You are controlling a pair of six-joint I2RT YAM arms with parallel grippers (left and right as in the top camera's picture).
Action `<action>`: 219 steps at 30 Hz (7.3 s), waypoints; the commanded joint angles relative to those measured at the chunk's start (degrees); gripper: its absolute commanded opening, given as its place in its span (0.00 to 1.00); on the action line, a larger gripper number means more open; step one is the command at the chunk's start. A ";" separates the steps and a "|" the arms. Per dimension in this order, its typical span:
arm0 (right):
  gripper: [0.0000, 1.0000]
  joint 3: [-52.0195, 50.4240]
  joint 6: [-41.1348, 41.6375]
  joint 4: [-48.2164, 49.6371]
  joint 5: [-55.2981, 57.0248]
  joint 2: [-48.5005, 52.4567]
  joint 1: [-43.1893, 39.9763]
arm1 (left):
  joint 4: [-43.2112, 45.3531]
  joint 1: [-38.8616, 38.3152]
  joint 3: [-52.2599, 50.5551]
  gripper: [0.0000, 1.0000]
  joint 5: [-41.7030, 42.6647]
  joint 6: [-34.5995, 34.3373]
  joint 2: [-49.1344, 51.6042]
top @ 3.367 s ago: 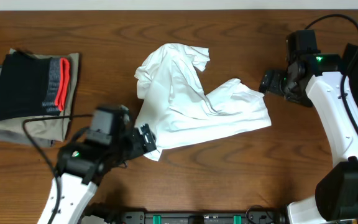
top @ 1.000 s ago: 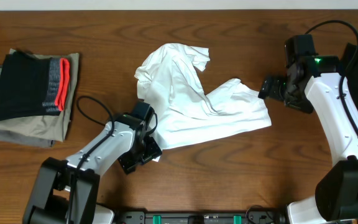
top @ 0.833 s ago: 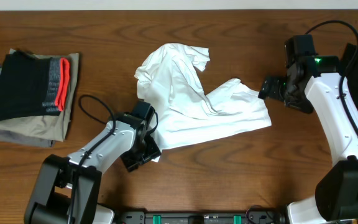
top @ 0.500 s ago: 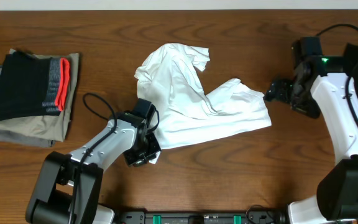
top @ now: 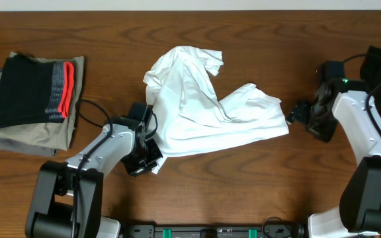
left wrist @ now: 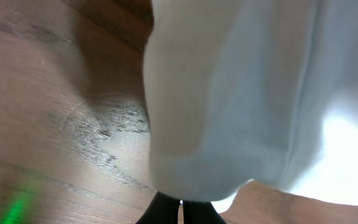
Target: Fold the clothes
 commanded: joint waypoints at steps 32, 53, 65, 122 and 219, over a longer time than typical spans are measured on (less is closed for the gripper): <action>0.77 -11.72 7.80 18.73 -5.25 1.55 0.17 | -0.20 0.66 -1.22 0.06 -4.31 1.22 1.86; 0.66 -11.69 9.27 24.02 -6.78 7.80 2.89 | -0.57 0.66 -1.22 0.06 -4.26 1.22 1.86; 0.47 -11.69 9.49 22.49 -2.27 8.74 3.10 | -0.70 0.66 -1.22 0.06 -4.26 1.22 1.86; 0.01 31.98 3.54 -9.66 9.14 -19.45 4.07 | -20.79 0.66 44.46 0.06 -6.03 12.15 -28.74; 0.46 65.72 -6.01 -28.76 -0.37 11.72 -7.61 | 14.27 -15.23 86.64 0.79 13.97 21.94 45.97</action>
